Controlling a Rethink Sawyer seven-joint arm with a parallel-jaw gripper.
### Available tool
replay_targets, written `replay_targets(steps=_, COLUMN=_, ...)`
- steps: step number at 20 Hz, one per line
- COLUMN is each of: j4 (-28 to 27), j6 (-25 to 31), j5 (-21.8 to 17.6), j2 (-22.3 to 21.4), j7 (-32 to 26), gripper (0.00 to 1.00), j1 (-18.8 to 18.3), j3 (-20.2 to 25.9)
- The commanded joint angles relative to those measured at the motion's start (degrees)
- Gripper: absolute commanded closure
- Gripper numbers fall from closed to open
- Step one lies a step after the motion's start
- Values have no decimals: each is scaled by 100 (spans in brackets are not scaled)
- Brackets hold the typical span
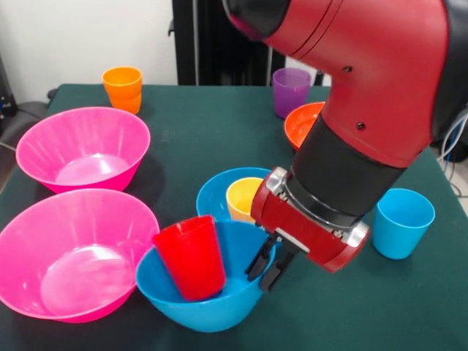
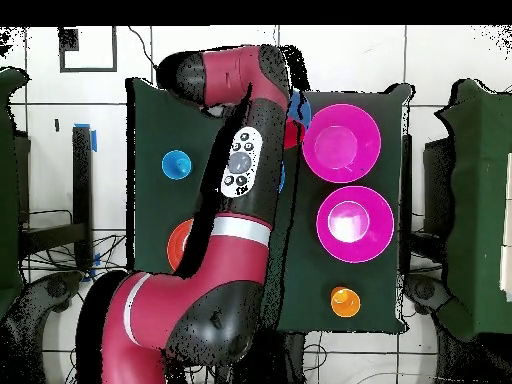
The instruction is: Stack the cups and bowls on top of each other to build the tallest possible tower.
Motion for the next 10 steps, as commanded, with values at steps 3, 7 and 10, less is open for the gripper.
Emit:
replay_targets(steps=3, j4=-912, j6=1593, j5=39, j2=8, j7=-342, gripper=100, j1=-16, j3=-323)
replay_targets(steps=7, j4=-1297, j6=2059, j5=150, j2=19, j7=-477, gripper=100, j1=-99, j3=-566)
replay_targets(steps=10, j4=-1560, j6=2418, j5=277, j2=28, j7=-578, gripper=100, j1=-166, j3=-772)
